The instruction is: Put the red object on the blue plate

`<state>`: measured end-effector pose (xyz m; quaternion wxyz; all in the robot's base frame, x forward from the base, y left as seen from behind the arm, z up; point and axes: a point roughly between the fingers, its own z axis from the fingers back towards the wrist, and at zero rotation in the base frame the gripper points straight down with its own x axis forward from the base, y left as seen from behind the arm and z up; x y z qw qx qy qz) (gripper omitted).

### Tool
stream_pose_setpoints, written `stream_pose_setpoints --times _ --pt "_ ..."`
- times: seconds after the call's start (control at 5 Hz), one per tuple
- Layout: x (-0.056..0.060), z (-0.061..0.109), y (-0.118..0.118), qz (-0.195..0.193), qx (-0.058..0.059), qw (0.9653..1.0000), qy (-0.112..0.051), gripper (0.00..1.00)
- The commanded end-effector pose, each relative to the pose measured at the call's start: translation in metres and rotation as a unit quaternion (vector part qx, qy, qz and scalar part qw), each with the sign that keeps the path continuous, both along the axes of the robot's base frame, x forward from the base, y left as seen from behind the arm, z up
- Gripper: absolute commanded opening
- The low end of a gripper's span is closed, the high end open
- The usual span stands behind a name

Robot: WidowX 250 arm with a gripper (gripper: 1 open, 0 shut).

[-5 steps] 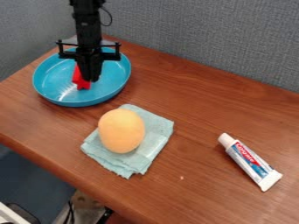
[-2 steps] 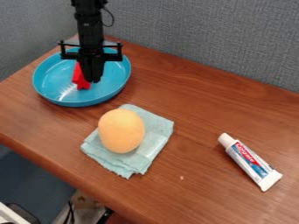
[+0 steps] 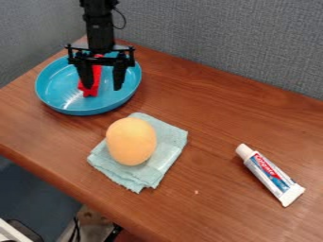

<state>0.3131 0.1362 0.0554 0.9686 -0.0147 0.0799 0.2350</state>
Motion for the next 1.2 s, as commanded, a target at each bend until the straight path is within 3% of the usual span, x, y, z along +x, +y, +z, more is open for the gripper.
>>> stream_pose_setpoints --times 0.0,0.2,0.4,0.6,1.0 --pt "0.0039 0.0245 -0.0017 -0.002 0.009 0.9995 -0.032 0.00" --pt "0.0037 0.0284 -0.0036 -0.003 0.005 0.9994 -0.034 0.00" --pt "0.0041 0.0252 -0.0052 -0.003 0.004 0.9995 -0.030 1.00" --pt "0.0044 0.0223 -0.0067 -0.003 0.003 0.9997 -0.025 1.00" --pt "0.0074 0.0287 -0.0113 -0.008 -0.003 0.9995 -0.031 1.00"
